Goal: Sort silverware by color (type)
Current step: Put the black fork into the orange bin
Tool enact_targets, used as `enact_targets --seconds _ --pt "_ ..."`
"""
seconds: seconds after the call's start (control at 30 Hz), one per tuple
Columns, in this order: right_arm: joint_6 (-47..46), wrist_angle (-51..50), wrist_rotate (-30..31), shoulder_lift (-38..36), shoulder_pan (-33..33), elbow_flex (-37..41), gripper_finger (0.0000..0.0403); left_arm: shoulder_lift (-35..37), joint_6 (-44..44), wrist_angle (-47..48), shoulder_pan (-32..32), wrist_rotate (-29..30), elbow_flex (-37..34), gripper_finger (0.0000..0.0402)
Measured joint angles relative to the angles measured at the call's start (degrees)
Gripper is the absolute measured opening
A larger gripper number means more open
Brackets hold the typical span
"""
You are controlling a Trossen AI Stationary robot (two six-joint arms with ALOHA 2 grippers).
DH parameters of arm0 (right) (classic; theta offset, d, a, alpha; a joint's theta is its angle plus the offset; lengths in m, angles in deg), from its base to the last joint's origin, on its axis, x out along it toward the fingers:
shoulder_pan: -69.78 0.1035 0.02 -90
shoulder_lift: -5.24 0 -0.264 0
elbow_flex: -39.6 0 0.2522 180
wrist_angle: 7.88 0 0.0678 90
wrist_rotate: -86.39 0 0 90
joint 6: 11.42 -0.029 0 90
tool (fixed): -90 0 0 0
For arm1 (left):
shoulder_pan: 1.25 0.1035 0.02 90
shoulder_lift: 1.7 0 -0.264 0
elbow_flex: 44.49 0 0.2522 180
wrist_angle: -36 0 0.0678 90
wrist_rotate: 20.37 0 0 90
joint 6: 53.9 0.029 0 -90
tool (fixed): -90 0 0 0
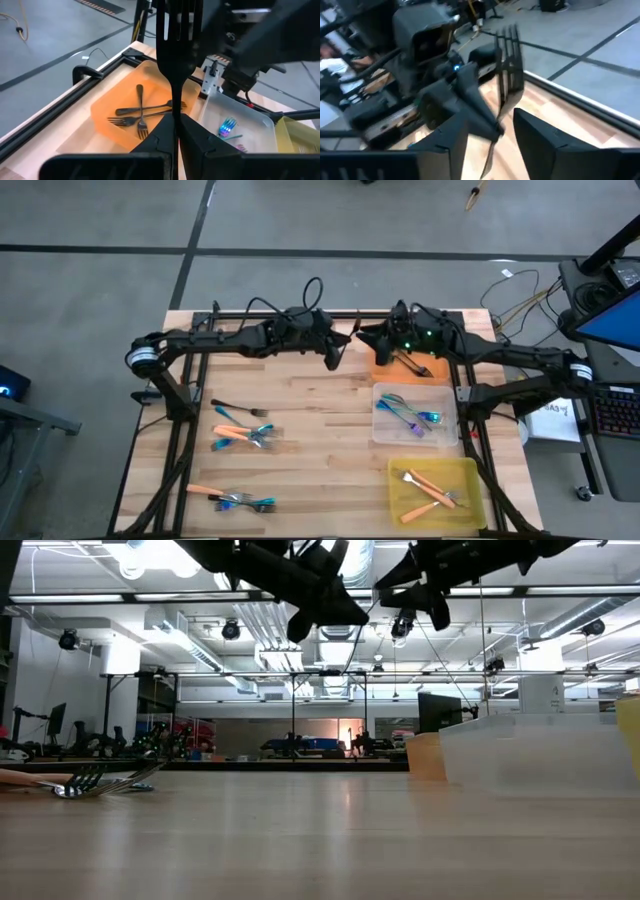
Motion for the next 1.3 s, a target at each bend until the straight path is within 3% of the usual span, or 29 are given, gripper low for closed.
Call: enact_targets --seconds 0.3,0.5,0.63,0.83,1.07,1.23,1.3 --pt "-4.0 -2.8 10.2 3.8 0.0 -4.5 0.0186 0.0 -1.1 -0.1 -0.3 0.3 0.0 0.0" --pt "-4.1 -5.5 11.0 6.8 0.0 -7.0 0.0184 0.0 -1.1 -0.1 -0.3 1.3 0.0 0.0" --pt "-4.0 -5.4 11.3 8.3 0.0 -8.2 0.0144 0.0 -1.1 -0.1 -0.3 2.2 0.0 0.0" --pt "-0.7 -5.7 11.4 8.8 0.0 -9.0 0.0022 0.0 -0.7 0.3 -0.3 4.8 0.0 0.0" --pt "1.5 -10.7 11.7 8.8 0.0 -11.3 0.001 0.0 0.9 0.3 -0.4 8.3 0.0 0.0006" --pt "3.8 -15.5 12.7 8.7 -0.1 -13.1 0.0009 0.0 3.8 0.5 -0.2 9.9 0.0 0.0043" --pt "5.3 -19.6 16.3 8.8 0.0 -14.8 0.0009 -0.1 4.4 2.0 -0.2 9.9 0.0 0.0061"
